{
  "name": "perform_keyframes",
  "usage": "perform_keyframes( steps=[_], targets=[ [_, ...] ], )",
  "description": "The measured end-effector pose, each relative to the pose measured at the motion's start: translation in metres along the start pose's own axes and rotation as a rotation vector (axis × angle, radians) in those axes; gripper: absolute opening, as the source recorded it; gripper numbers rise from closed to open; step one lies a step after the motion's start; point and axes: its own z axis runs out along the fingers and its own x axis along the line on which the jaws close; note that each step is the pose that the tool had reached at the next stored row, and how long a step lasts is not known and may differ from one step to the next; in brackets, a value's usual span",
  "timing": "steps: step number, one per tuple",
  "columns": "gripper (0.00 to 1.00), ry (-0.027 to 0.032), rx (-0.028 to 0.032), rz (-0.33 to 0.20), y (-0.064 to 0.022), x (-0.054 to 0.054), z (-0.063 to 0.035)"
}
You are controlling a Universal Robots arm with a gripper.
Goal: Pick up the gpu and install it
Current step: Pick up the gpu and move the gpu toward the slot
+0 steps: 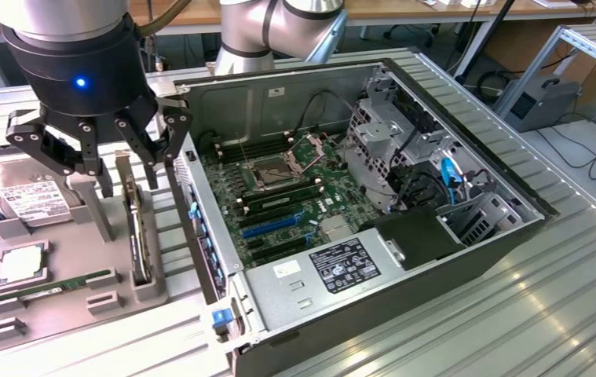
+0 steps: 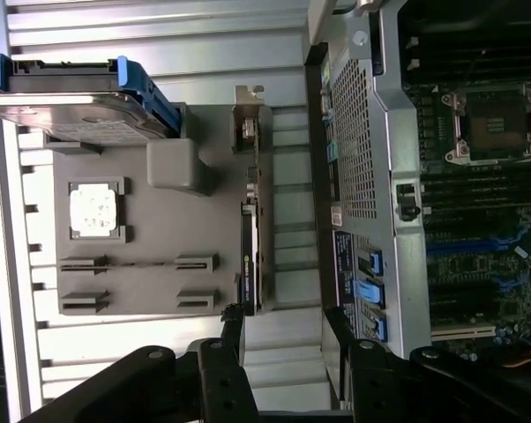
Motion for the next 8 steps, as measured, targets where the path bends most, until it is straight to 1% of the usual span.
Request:
perform_keyframes(
  steps=[8],
  targets=[
    [0.48,-0.0001,-0.0001,0.000,0.0003,0.0002,0.0044]
  ],
)
